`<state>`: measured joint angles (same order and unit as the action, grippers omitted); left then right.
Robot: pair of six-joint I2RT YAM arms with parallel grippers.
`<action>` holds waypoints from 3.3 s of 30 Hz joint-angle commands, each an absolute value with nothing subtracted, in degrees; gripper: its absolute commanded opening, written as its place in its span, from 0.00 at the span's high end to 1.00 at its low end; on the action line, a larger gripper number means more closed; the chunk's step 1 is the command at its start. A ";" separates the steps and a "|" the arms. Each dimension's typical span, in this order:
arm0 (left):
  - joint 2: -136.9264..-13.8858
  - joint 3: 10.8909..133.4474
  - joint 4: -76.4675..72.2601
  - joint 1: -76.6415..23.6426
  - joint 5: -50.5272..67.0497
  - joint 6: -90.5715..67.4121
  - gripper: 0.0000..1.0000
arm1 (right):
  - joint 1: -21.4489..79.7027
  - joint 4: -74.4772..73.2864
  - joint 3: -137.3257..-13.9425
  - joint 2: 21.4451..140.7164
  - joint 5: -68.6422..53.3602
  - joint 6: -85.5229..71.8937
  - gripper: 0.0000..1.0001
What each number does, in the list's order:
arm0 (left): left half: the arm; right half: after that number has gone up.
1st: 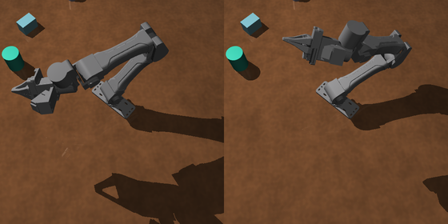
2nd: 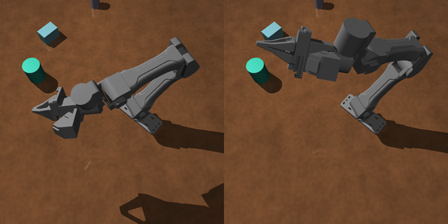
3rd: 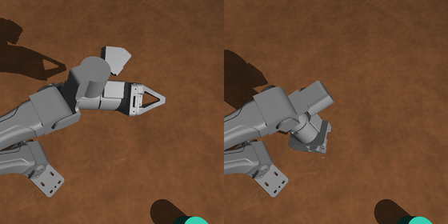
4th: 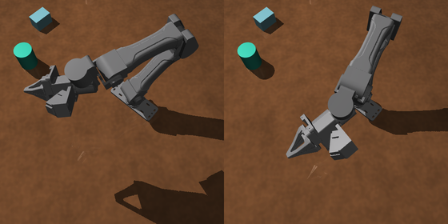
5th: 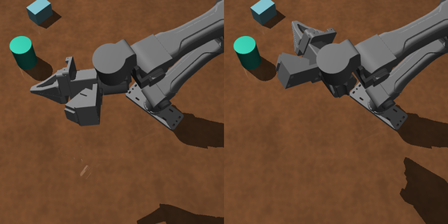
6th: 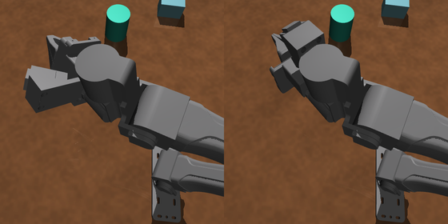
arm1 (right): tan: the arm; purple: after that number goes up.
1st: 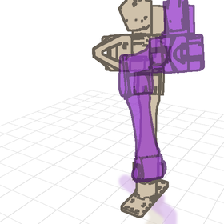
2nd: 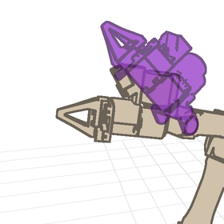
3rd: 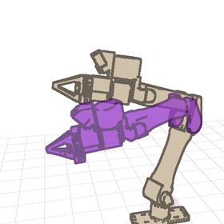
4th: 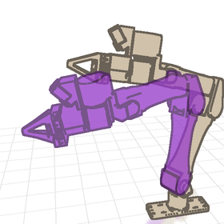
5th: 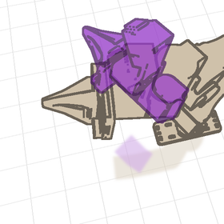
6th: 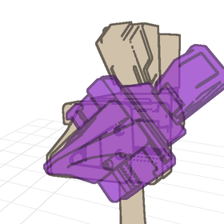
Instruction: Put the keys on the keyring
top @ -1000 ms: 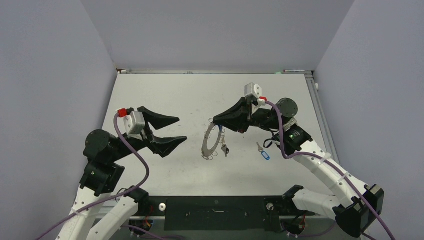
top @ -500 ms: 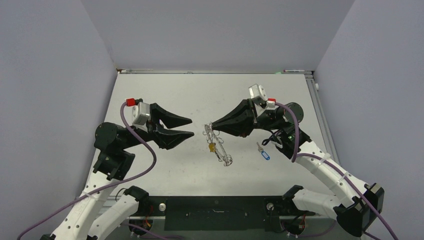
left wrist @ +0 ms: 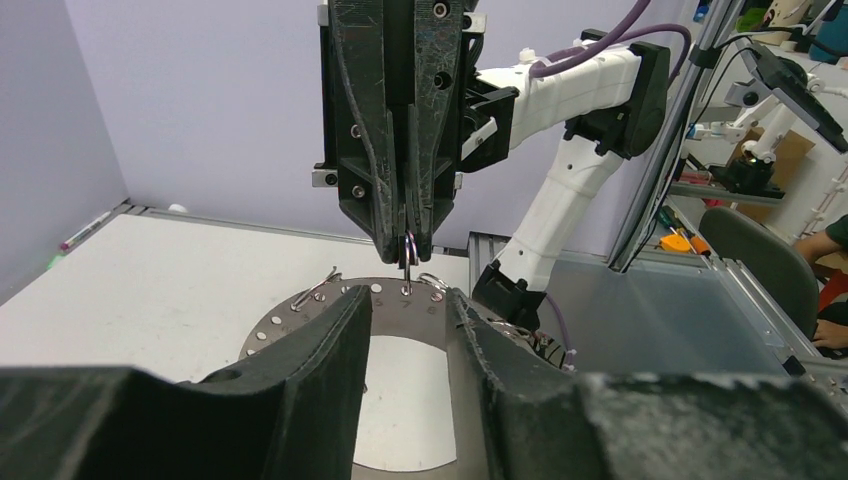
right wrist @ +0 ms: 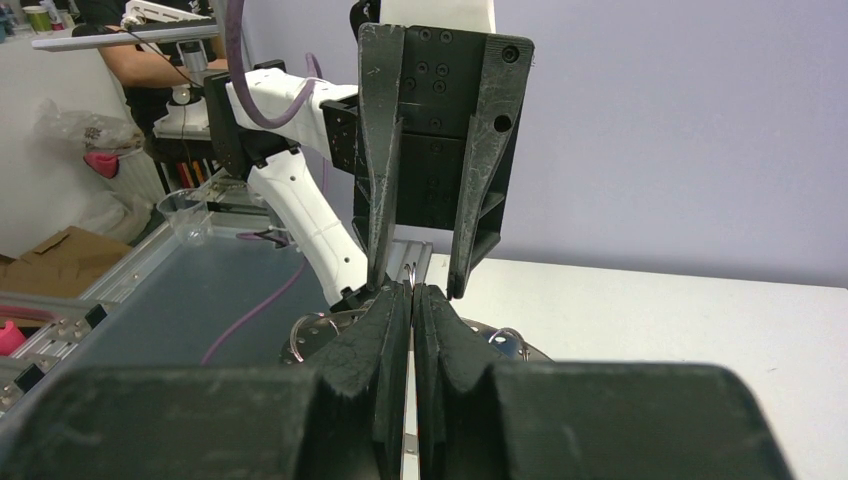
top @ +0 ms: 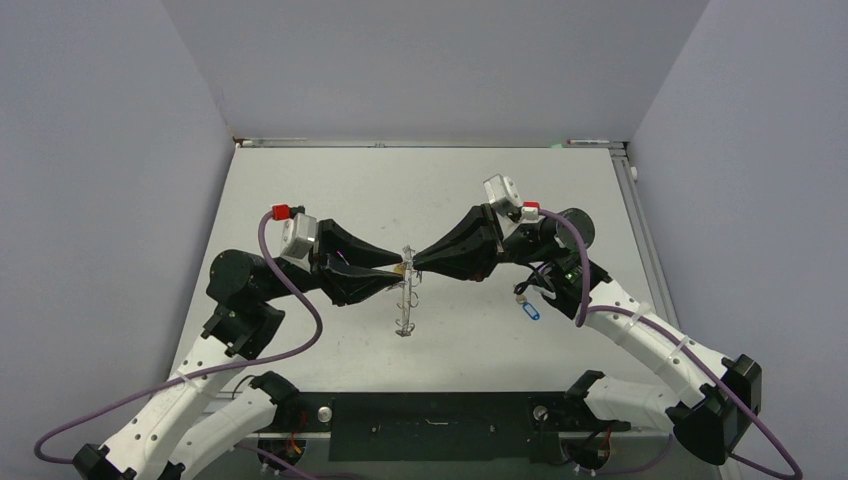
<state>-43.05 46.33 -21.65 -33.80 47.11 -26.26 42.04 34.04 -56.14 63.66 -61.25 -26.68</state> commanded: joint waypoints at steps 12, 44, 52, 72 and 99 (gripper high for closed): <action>-43.07 45.05 -25.90 -35.67 42.29 -24.65 0.88 | 44.53 41.90 -56.68 64.86 -59.68 -26.60 0.95; -40.76 52.17 5.22 -36.03 29.58 -13.34 1.00 | 44.31 1.58 -62.28 60.60 -42.22 -1.60 0.61; -41.87 50.45 17.91 -35.95 3.41 -13.15 0.68 | 44.61 0.67 -55.20 64.77 -23.13 -10.91 0.61; -45.60 44.44 34.37 -14.18 -17.72 -30.66 0.23 | 57.48 -3.77 -71.62 99.51 -12.13 -18.40 0.46; -37.71 26.55 34.79 -5.27 -11.41 -57.49 0.36 | 62.58 9.93 -65.51 112.46 -21.36 -36.10 0.57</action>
<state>-39.53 26.81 38.52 -5.58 -10.37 -52.97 63.00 4.54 -67.53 111.20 -19.64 -33.34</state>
